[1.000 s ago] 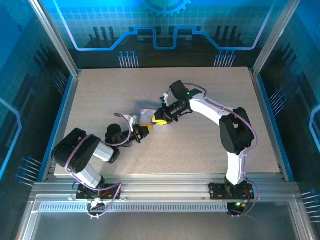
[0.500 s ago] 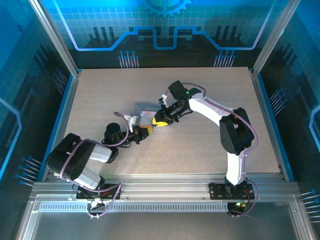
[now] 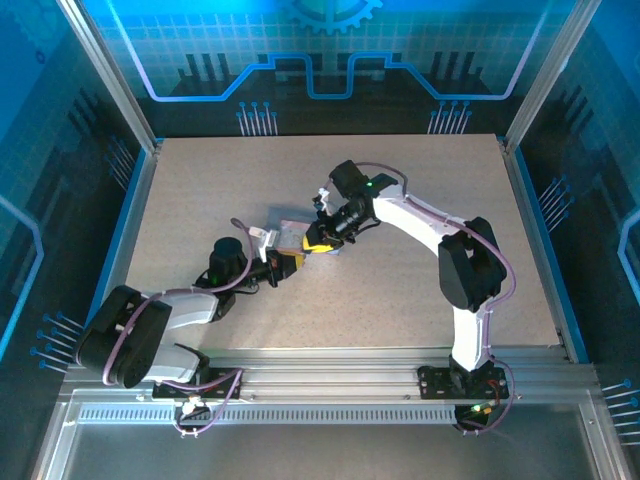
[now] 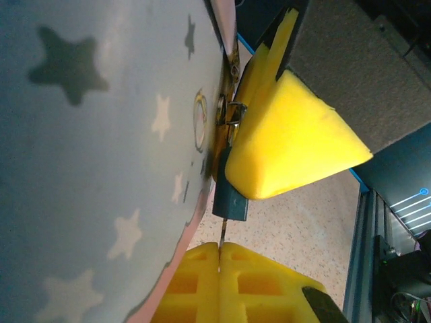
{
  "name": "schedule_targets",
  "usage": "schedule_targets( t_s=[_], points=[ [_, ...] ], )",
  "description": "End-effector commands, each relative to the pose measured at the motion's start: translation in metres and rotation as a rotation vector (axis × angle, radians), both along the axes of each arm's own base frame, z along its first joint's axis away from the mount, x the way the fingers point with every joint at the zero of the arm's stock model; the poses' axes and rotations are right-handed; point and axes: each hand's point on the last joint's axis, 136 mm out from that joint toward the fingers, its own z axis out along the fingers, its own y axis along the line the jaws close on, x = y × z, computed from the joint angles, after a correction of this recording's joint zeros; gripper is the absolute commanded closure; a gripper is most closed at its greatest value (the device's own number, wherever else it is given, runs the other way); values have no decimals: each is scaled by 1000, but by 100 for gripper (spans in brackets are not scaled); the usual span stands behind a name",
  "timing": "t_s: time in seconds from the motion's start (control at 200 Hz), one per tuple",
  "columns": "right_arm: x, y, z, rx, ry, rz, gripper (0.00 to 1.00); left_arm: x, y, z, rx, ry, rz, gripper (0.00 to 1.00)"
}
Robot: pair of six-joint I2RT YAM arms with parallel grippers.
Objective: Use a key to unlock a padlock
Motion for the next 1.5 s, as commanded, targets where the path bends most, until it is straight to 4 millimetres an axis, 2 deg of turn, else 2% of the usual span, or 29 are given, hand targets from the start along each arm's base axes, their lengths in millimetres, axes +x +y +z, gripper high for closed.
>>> schedule_targets(
  t_s=[0.0, 0.295, 0.66, 0.865, 0.945, 1.106, 1.296, 1.491],
  points=[
    [-7, -17, -22, -111, 38, -32, 100, 30, 19, 3, 24, -48, 118, 100],
    [-7, -10, -36, -50, 95, -35, 100, 33, 15, -21, -50, 24, 124, 100],
    [14, -23, -42, -107, 21, -107, 100, 26, 20, -49, -25, 74, 147, 100],
    [17, -17, -42, -62, 24, -134, 100, 24, 23, -57, -40, 75, 170, 100],
    [14, -14, -44, -39, 48, -127, 100, 24, 22, -56, -73, 75, 167, 90],
    [13, -13, -42, -25, 57, -122, 100, 26, 20, -60, -90, 86, 163, 82],
    [13, -17, -44, -28, 65, -129, 100, 25, 23, -53, -85, 59, 177, 70],
    [12, -14, -40, 8, 85, -117, 100, 20, 15, -45, -98, 35, 120, 68]
  ],
)
